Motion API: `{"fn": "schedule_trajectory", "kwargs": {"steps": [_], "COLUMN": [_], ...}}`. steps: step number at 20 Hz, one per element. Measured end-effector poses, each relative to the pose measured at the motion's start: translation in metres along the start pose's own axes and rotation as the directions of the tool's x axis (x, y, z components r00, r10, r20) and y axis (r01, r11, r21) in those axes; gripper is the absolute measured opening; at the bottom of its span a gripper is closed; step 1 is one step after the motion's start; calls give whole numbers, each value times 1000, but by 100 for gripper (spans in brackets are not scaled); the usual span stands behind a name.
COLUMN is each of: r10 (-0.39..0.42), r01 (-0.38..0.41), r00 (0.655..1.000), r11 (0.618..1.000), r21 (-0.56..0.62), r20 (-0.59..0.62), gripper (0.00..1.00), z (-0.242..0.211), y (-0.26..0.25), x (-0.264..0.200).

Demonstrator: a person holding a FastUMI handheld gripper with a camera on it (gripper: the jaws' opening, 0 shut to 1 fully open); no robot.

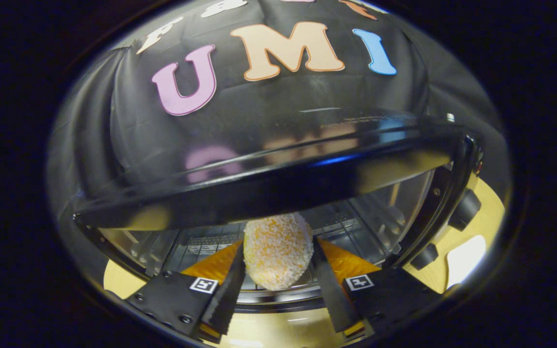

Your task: Open the toaster oven, put the food inside, and close the toaster oven door.

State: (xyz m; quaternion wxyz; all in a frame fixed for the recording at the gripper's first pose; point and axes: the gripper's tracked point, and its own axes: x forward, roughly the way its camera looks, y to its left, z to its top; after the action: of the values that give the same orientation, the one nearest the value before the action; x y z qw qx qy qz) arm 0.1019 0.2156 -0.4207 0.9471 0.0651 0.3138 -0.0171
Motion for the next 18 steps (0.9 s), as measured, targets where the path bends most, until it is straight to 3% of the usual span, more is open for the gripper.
{"fn": "schedule_trajectory", "kwargs": {"steps": [6, 13, 18], "r10": [91, 223, 325], "r01": [-91, -220, -330], "r00": [996, 975, 944], "r11": [996, 970, 931], "r21": [-22, -98, -156], "r20": [-16, 15, -58], "gripper": [96, 96, 96], "z": [3, 14, -24], "y": [8, 1, -1], "x": [-27, -106, -166]}}
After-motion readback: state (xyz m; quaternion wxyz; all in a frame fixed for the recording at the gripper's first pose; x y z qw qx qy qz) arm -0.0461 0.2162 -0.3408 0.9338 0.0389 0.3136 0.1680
